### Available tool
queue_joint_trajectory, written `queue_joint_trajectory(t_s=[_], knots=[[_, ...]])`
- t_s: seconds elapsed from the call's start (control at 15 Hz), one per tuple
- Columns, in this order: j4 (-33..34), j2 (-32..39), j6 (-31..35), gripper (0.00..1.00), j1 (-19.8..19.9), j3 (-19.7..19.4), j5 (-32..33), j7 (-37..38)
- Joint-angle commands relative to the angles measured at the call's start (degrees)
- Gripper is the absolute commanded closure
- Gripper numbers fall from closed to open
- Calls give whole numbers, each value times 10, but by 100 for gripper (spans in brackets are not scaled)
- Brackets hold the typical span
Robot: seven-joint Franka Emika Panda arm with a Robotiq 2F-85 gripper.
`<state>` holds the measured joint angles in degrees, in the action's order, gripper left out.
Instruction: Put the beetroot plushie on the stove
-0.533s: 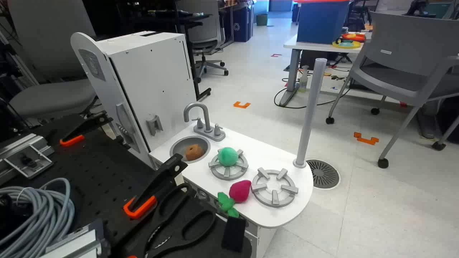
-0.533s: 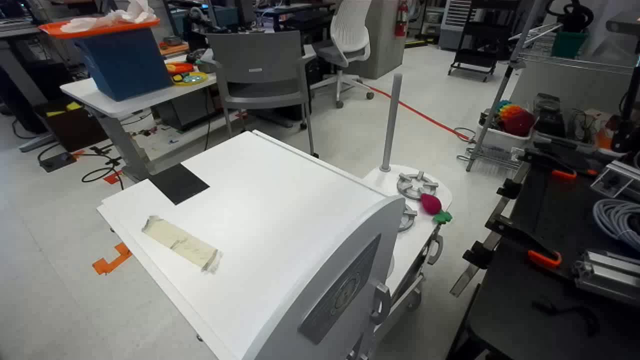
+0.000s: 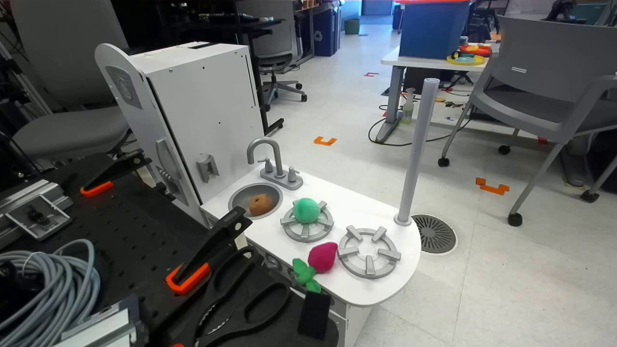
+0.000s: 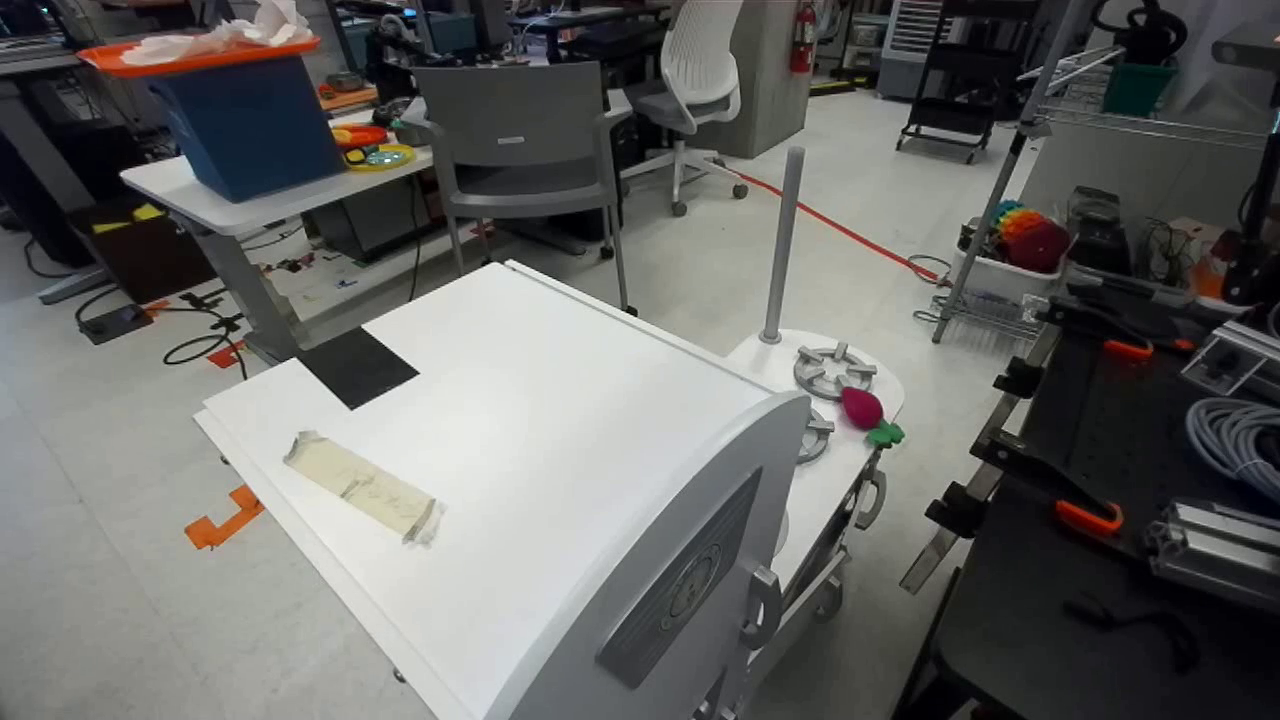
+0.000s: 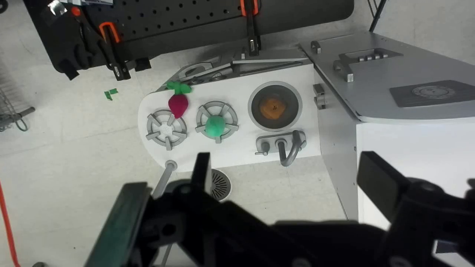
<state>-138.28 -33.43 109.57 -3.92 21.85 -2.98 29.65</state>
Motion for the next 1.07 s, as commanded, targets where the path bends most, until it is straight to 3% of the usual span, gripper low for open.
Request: queue_joint_trajectory(t_s=[0.0, 0.27, 0.53, 1.0], knots=[[1, 3, -1, 0, -11, -9, 6, 5], [3, 10, -2, 0, -9, -8, 12, 4], [18, 93, 28, 0, 13, -28, 54, -24], [59, 290, 214, 0, 53, -130, 123, -125]])
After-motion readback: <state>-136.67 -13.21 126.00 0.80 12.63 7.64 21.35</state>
